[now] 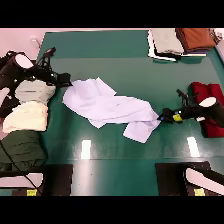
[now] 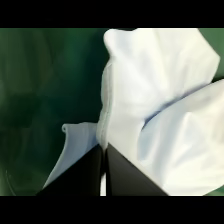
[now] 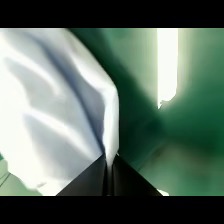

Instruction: Fold the shirts.

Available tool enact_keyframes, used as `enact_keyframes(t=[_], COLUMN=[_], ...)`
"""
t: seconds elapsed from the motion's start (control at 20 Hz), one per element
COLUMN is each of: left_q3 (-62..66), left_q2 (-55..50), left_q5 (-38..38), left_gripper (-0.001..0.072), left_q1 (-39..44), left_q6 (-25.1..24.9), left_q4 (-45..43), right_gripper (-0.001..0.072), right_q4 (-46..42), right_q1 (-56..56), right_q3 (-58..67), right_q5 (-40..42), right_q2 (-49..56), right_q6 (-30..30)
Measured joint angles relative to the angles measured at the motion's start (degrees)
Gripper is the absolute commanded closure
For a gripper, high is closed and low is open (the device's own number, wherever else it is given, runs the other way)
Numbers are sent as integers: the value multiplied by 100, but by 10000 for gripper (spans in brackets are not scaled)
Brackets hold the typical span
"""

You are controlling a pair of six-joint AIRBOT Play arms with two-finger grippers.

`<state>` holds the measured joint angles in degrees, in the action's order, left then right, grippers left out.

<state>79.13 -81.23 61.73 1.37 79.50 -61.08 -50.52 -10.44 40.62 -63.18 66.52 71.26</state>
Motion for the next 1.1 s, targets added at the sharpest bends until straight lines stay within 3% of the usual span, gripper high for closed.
enact_keyframes(t=[0.6,0.9,1.1], left_q3=[3136,3654,3053], left_q2=[2887,3287,2811], left_q5=[-170,-219,-26], left_gripper=[685,685,685], left_q1=[-385,-396,-382], left_q6=[76,57,79], left_q4=[-275,-280,-219], right_gripper=[696,696,696], right_q4=[-192,-190,-422], right_q1=[-1115,-1749,-1451], right_q3=[4183,5298,5018], right_q5=[-732,-1408,-1729], right_q2=[-2529,-2540,-1991], right_q6=[162,369,643])
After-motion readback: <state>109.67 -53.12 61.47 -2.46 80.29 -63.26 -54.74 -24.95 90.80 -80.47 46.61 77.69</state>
